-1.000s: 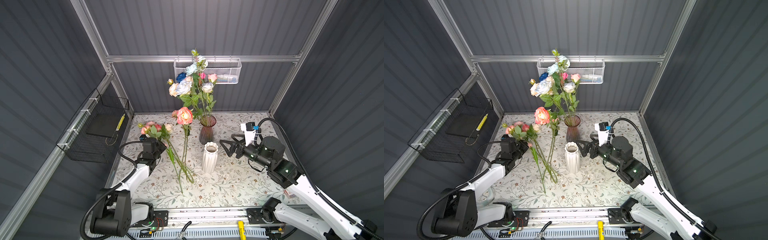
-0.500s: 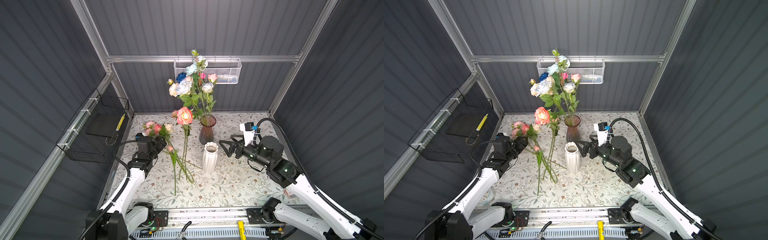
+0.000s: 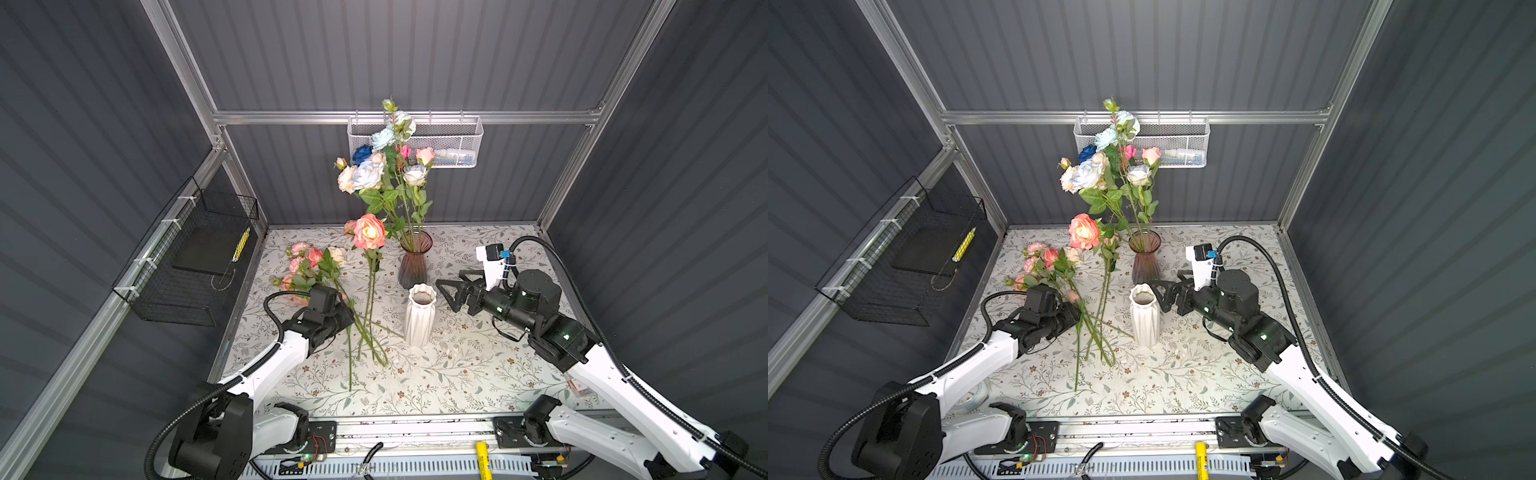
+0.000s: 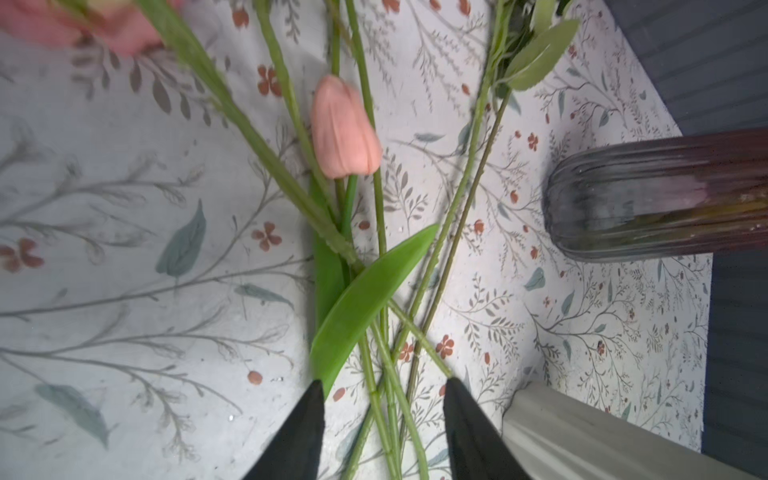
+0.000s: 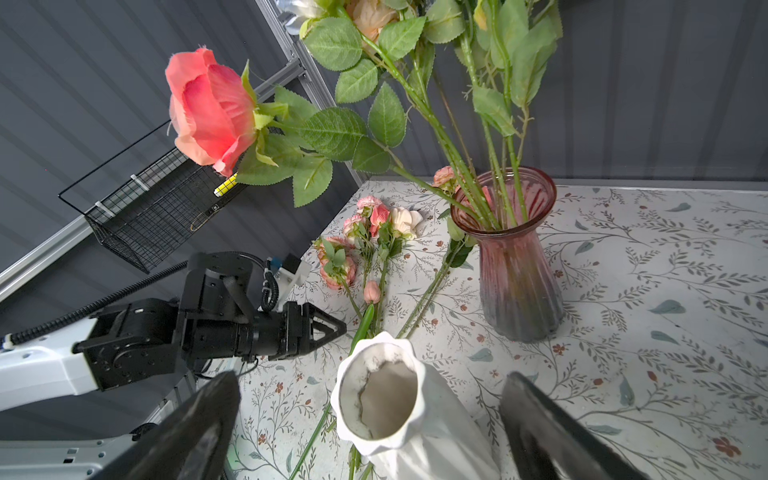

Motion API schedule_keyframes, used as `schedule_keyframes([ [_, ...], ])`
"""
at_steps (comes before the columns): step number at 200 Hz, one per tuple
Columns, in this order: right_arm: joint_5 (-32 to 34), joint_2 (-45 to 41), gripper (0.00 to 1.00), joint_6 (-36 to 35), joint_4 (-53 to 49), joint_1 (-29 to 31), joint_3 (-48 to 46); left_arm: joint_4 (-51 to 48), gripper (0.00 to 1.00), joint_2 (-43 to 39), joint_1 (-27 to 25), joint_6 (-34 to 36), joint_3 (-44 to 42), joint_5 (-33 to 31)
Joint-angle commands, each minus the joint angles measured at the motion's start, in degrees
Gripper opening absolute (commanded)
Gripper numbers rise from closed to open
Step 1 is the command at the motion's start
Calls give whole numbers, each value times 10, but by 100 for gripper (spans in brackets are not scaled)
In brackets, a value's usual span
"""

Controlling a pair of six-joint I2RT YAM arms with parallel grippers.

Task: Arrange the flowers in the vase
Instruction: 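Lift the pink rose spray upward off the table with the left gripper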

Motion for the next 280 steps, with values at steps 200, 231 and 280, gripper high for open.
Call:
schedule_keyframes([
  [200,6,-72,99,-3,-5,-24,-36,264,37,153,138,-84,-8,-13],
  [231,5,-71,99,-3,-5,-26,-35,273,29,179,139,-84,-6,-19],
  [280,3,-66,99,-2,-3,-28,-35,305,8,177,141,-96,-11,-25],
])
